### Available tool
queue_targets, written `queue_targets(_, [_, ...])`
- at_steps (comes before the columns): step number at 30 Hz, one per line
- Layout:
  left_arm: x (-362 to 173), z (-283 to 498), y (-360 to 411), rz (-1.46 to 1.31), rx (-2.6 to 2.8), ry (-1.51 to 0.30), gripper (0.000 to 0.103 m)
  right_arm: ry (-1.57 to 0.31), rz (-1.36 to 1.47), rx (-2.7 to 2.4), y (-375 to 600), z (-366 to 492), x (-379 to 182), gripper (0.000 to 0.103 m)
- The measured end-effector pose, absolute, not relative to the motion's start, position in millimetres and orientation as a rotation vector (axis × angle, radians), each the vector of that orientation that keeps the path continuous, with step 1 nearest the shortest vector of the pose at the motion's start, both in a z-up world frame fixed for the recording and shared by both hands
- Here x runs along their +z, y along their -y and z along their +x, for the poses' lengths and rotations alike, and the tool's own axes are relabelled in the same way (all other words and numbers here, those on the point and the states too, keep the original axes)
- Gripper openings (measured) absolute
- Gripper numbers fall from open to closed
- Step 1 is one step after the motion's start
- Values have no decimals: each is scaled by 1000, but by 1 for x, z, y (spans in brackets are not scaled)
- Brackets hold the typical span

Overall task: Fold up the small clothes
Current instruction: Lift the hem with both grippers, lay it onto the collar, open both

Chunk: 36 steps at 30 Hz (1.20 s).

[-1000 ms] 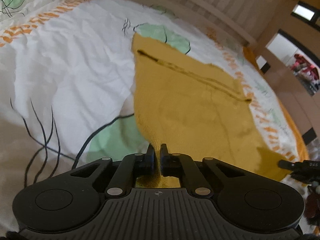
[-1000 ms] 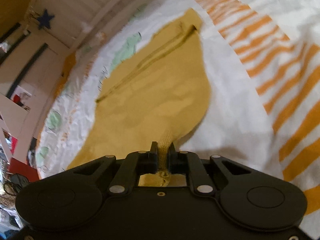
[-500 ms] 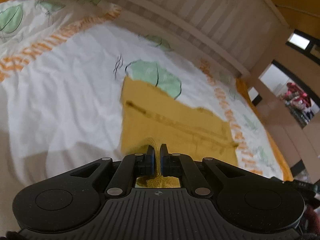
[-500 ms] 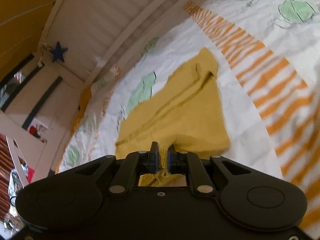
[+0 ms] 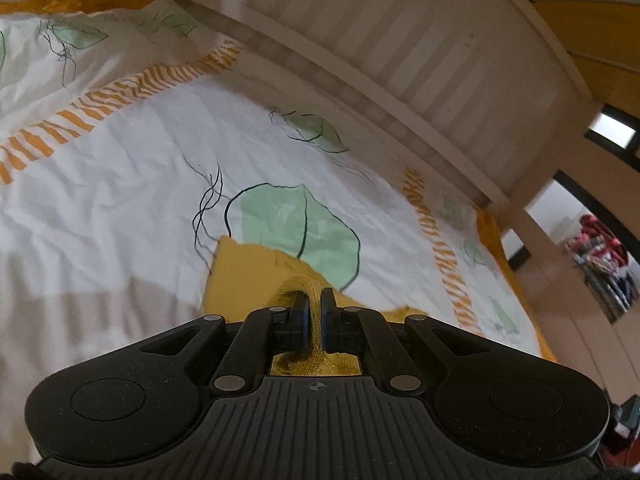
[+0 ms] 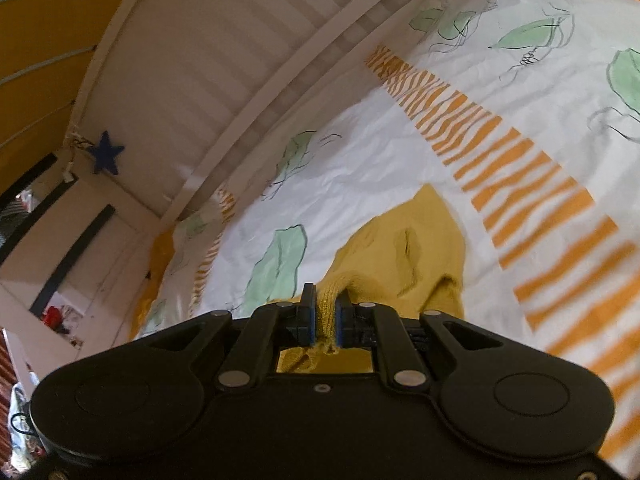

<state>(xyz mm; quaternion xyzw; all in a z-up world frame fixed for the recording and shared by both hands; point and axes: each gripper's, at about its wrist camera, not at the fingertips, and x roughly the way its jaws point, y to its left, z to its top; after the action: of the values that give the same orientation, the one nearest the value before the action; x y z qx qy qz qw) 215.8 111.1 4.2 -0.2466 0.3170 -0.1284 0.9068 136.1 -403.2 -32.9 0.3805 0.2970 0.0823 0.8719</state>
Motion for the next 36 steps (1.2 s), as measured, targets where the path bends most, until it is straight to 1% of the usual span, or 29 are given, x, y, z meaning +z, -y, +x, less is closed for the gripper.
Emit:
queue_targets(8, [-26, 288, -101, -496, -201, -705, 5, -665, 771, 134, 405, 207, -62, 18])
queue_targets(15, [-63, 327, -103, -506, -126, -771, 5, -719, 729, 104, 401, 256, -89, 19])
queue_targets(16, [-68, 331, -104, -511, -115, -779, 6, -724, 719, 95, 399, 261, -92, 20])
queue_targets(17, [-71, 335, -106, -515, -110, -783, 6, -728, 711, 88, 399, 265, -95, 23])
queue_targets(19, [-76, 339, -109, -529, -107, -789, 7, -736, 701, 84, 398, 271, -101, 24])
queue_targets(21, [-78, 340, -115, -561, -118, -795, 7, -738, 694, 77, 397, 274, -104, 33])
queue_targets(22, [-77, 341, -116, -567, -116, -791, 13, -732, 686, 73, 397, 276, -104, 49])
queue_targets(23, [-73, 338, -118, -561, -104, -782, 33, -717, 676, 68, 397, 276, -104, 66])
queue_targets(25, [-63, 332, -118, -532, -86, -746, 51, -674, 657, 60, 398, 273, -99, 85])
queue_targets(27, [-51, 321, -116, -475, -77, -712, 51, -650, 634, 52, 398, 269, -93, 85])
queue_targets(28, [-45, 317, -114, -442, -72, -705, 54, -646, 611, 44, 397, 268, -88, 85])
queue_targets(29, [-39, 312, -110, -405, -68, -701, 60, -642, 588, 40, 395, 264, -84, 85])
queue_targets(31, [-32, 304, -102, -348, -72, -703, 67, -641, 545, 43, 390, 262, -78, 86])
queue_targets(33, [-28, 298, -92, -288, -100, -724, 69, -646, 494, 50, 382, 257, -72, 88])
queue_targets(36, [-28, 286, -78, -216, -133, -770, 69, -668, 398, 77, 363, 249, -66, 91])
